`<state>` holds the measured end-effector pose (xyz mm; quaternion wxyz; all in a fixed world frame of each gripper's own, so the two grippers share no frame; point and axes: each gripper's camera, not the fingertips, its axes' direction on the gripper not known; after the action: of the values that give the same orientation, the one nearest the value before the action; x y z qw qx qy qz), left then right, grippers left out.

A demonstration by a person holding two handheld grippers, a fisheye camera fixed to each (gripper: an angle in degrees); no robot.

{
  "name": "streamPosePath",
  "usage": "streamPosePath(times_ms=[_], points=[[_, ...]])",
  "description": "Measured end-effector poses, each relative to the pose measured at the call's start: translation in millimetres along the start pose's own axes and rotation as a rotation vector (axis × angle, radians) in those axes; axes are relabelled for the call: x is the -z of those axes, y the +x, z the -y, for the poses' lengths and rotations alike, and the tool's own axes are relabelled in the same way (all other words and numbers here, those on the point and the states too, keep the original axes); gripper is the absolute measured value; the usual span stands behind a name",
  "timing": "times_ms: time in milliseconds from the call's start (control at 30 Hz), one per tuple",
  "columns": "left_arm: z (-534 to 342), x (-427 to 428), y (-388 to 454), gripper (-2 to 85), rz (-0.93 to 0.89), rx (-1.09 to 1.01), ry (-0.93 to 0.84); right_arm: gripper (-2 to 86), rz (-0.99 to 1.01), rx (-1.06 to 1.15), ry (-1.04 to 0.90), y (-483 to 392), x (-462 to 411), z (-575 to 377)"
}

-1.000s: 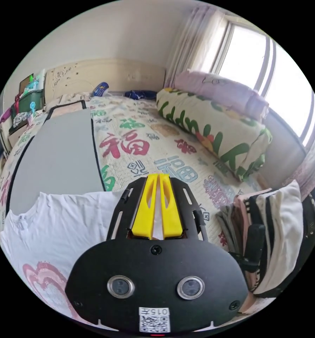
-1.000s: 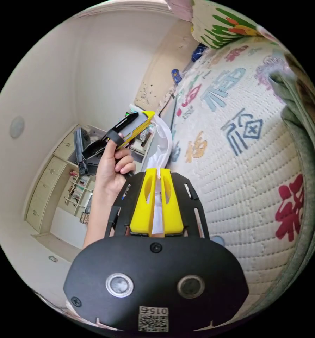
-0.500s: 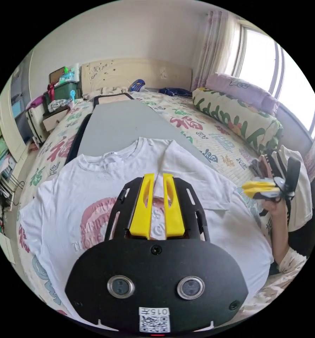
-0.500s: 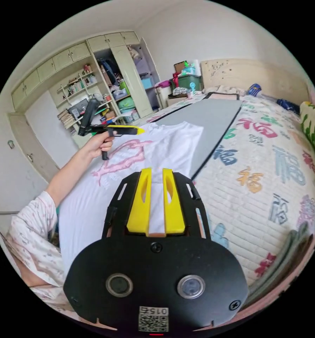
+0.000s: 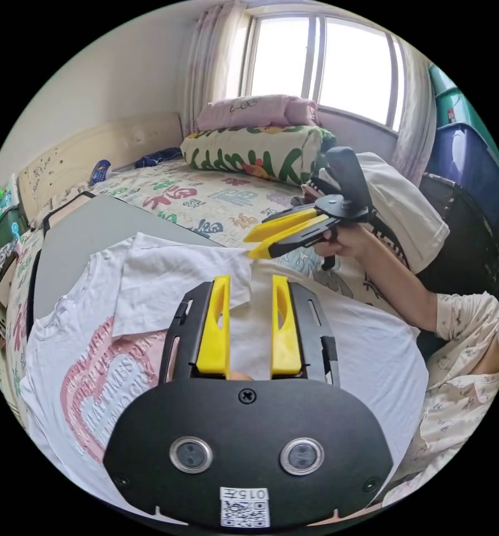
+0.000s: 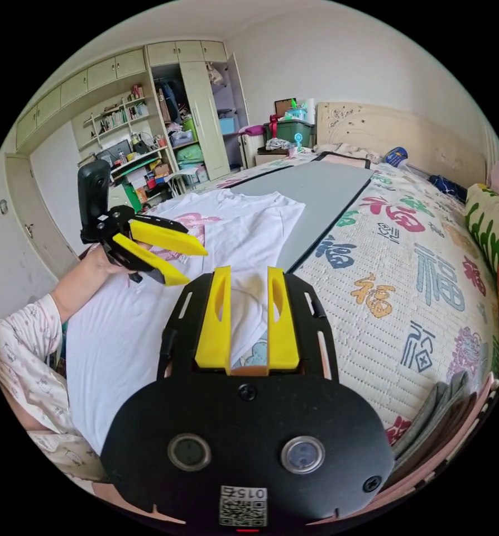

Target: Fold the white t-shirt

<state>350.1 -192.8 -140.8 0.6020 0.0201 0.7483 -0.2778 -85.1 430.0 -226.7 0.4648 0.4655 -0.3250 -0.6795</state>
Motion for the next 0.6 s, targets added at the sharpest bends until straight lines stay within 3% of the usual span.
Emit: streamPosePath(times_ms=[167,333,600], points=[[5.8,-17.5,30.2,6.4,0.227,-0.03,-0.131,9.4,-0.09,0.044,-0.086,-18.2,-41.0,-24.9],[7.0,-30.4,78.0,1.7,0.394,-0.205,-0.177,5.9,-0.151,0.071,-0.148,-30.7,-81.2,-44.4],[28.8,-3.3,69.6,1.5,0.277,-0.144,-0.148,3.9,-0.145,0.023,-0.147,-15.3,-104.0,-79.9]])
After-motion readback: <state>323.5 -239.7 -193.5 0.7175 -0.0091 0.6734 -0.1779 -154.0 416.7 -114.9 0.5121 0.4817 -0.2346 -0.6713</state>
